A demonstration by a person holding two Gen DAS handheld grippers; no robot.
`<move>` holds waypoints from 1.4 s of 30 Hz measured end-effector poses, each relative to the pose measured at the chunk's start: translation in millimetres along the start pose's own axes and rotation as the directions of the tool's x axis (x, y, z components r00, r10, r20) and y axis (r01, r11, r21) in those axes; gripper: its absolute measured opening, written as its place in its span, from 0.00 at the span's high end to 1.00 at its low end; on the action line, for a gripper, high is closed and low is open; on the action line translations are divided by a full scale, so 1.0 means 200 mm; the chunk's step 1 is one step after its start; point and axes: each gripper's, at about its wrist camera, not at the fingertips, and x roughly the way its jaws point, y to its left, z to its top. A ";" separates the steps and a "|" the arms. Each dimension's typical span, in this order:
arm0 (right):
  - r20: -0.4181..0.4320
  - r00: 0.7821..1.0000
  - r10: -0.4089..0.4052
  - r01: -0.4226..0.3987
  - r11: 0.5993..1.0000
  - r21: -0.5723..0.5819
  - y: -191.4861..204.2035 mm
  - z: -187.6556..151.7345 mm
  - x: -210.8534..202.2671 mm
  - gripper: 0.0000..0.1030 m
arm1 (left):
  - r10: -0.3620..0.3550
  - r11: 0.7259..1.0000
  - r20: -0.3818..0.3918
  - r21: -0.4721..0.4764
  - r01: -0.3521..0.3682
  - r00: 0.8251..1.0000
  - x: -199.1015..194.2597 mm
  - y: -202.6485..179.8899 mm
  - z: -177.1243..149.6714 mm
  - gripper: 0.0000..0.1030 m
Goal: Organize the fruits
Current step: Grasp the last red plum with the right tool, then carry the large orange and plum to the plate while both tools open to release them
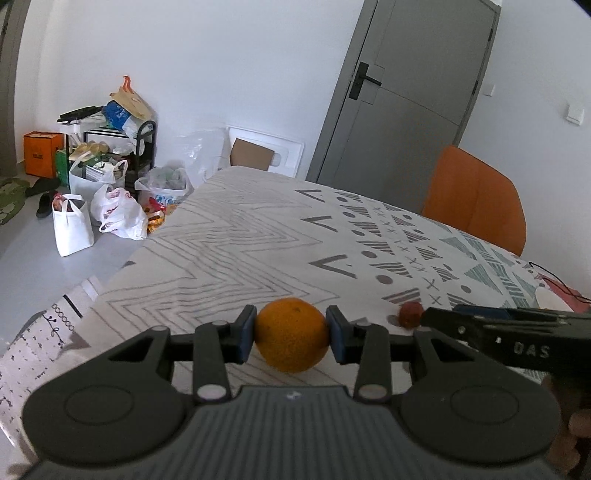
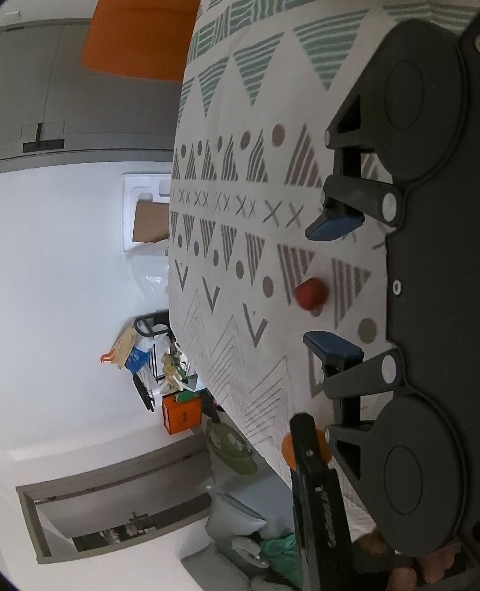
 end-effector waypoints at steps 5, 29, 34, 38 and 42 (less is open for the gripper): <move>-0.023 1.000 -0.020 0.020 1.000 0.007 0.02 0.00 0.08 0.53 | -0.024 1.000 0.005 0.002 0.024 1.000 -0.01 0.05 0.02 0.62; 0.079 0.990 -0.119 0.115 0.992 0.053 0.01 -0.07 -0.30 0.79 | -0.128 0.989 0.043 0.079 0.125 0.991 -0.12 -0.11 0.04 0.62; 0.111 0.982 -0.153 0.144 0.986 0.084 -0.10 -0.11 -0.47 0.79 | -0.178 0.979 0.045 0.114 0.172 0.983 -0.13 -0.30 0.02 0.62; 0.139 0.974 -0.177 0.161 0.980 0.114 -0.20 -0.14 -0.58 0.79 | -0.206 0.970 0.039 0.142 0.199 0.978 -0.13 -0.43 0.02 0.62; 0.154 0.969 -0.196 0.174 0.974 0.142 -0.29 -0.17 -0.65 0.79 | -0.223 0.962 0.027 0.167 0.216 0.974 -0.12 -0.55 0.00 0.62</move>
